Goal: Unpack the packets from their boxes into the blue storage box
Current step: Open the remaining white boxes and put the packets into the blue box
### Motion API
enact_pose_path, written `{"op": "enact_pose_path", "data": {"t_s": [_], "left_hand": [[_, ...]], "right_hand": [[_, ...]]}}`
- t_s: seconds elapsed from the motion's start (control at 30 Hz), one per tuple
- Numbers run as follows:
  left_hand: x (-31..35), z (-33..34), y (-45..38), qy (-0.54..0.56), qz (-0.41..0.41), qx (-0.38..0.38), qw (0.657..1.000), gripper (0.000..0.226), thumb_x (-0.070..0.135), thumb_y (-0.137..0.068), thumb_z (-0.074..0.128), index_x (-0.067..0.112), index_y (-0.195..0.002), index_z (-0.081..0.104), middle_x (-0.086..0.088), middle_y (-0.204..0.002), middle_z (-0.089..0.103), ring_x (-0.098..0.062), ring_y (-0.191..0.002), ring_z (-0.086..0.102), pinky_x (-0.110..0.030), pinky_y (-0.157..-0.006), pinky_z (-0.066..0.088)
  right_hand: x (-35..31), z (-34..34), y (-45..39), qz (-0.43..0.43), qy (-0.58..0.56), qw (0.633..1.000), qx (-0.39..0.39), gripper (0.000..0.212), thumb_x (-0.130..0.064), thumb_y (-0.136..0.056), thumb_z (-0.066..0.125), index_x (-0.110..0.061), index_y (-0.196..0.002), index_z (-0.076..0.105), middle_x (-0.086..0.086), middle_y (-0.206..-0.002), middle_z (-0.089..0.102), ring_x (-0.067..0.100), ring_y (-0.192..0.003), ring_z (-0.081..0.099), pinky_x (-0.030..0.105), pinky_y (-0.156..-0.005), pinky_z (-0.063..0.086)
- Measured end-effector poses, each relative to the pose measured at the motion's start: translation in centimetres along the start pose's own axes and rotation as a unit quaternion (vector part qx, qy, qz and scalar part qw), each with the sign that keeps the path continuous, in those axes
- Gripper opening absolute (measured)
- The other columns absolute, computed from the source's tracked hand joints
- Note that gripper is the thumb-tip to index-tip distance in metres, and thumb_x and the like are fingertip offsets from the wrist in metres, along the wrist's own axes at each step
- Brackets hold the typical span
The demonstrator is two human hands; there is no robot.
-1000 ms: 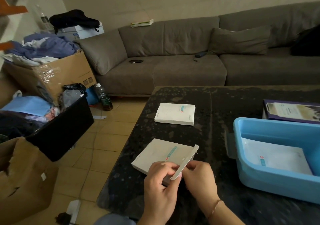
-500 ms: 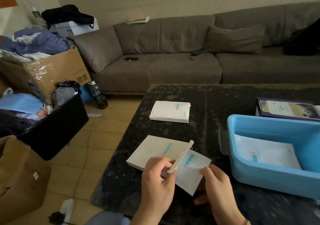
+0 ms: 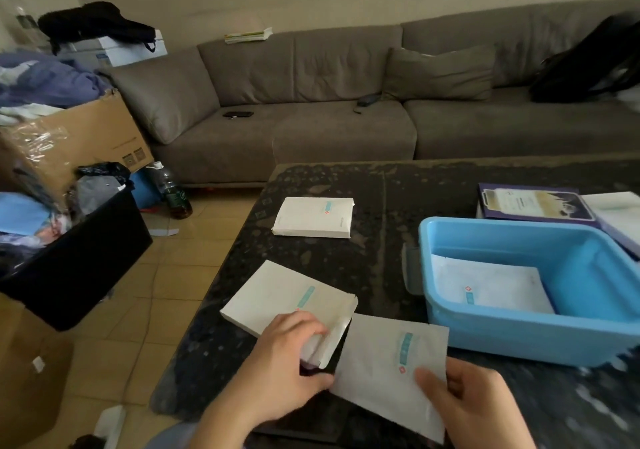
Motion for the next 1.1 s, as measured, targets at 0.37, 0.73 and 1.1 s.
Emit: {"op": "enact_pose_path", "data": {"t_s": [0.37,0.73,1.1], "left_hand": [[16.2,-4.4,-4.6,0.255,0.158,-0.268,0.916,0.030,0.015,-0.085,0.076,0.019,-0.114,0.070,0.000,-0.116,0.072,-0.020,-0.109,0.068,-0.048,-0.098,0.052],[19.0,-1.7,-7.5,0.606,-0.012,-0.003,0.796,0.020,0.023,-0.081,0.072,0.030,-0.100,0.074,0.003,-0.103,0.075,-0.015,-0.099,0.072,-0.046,-0.088,0.058],[19.2,-5.1,-13.4,0.289,0.056,0.074,0.953,0.050,0.018,-0.091,0.069,0.035,-0.132,0.048,0.007,-0.088,0.075,-0.005,-0.086,0.071,-0.018,-0.071,0.053]], "right_hand": [[-9.6,-12.5,2.1,-0.266,0.054,0.962,-0.013,0.006,-0.033,-0.084,0.069,-0.031,-0.079,0.073,-0.014,-0.068,0.071,0.002,-0.060,0.063,0.018,-0.056,0.049],[-5.0,-12.5,-1.2,-0.115,-0.218,0.968,0.040,0.020,-0.015,-0.084,0.070,-0.007,-0.101,0.070,0.010,-0.082,0.076,0.027,-0.076,0.075,0.038,-0.063,0.059],[-3.4,-20.4,-8.5,-0.064,-0.131,0.983,0.109,0.024,-0.013,-0.090,0.067,-0.016,-0.113,0.061,0.005,-0.089,0.075,0.025,-0.079,0.074,0.048,-0.068,0.062]]}}
Point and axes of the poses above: each hand's wrist, its own y-axis away from the middle knuckle, its own z-axis out of the palm, x = y × z, the point moved 6 cm from there along -y, towards the middle knuckle
